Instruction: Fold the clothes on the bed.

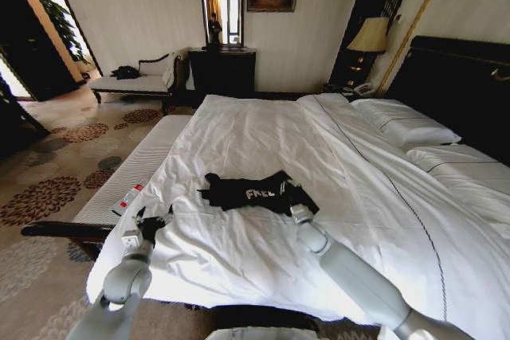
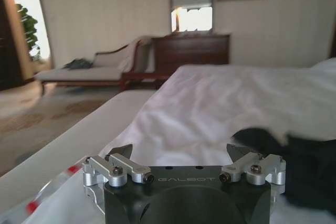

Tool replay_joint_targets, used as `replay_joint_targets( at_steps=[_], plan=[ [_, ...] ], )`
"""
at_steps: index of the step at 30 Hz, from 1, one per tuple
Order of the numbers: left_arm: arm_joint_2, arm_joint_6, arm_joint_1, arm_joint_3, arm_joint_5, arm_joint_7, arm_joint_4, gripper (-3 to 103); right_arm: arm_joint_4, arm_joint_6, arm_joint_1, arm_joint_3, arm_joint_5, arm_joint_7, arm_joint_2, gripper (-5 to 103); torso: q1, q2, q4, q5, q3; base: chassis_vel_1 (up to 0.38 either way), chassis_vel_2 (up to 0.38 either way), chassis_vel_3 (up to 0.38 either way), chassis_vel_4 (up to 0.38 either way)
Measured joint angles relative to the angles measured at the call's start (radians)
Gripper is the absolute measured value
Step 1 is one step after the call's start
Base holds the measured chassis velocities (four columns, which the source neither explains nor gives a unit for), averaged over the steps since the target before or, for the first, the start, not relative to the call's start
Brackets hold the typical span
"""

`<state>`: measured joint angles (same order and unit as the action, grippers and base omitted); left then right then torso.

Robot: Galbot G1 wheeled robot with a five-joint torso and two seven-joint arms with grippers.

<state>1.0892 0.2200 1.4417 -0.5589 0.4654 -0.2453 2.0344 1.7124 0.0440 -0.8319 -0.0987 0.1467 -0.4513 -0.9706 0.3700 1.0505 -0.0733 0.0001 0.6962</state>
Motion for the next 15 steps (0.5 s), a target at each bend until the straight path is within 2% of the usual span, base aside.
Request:
replay_joint_targets(
  at_steps=[5, 7, 13, 15],
  plan=[
    [-0.025, -0.01, -0.008, 0.044, 0.001, 0.027, 0.005, 100, 0.048, 0.001, 0.021, 0.007, 0.047, 0.01, 0.009, 0, 0.0, 0.0, 0.0, 0.0, 0.0, 0.0, 0.0, 0.0, 0.0],
    [-0.034, -0.021, -0.014, 0.094, -0.019, 0.046, -0.004, 100, 0.074, 0.0, 0.037, -0.001, 0.075, 0.014, 0.018, 0, 0.0, 0.0, 0.0, -0.0001, 0.0, 0.0, 0.0, 0.0, 0.0],
    [-0.027, -0.025, -0.052, 0.135, -0.026, 0.05, -0.03, 100, 0.102, 0.017, 0.059, -0.021, 0.106, 0.028, 0.024, 0, 0.0, 0.0, 0.0001, -0.0001, 0.0, 0.0, 0.0, 0.0, 0.0],
    [-0.006, -0.009, -0.093, 0.142, 0.016, 0.041, -0.033, 100, 0.112, 0.05, 0.07, -0.025, 0.134, 0.049, 0.023, 0, 0.0, 0.0, 0.0001, -0.0001, 0.0, 0.0, 0.0, 0.0, 0.0]
  ],
)
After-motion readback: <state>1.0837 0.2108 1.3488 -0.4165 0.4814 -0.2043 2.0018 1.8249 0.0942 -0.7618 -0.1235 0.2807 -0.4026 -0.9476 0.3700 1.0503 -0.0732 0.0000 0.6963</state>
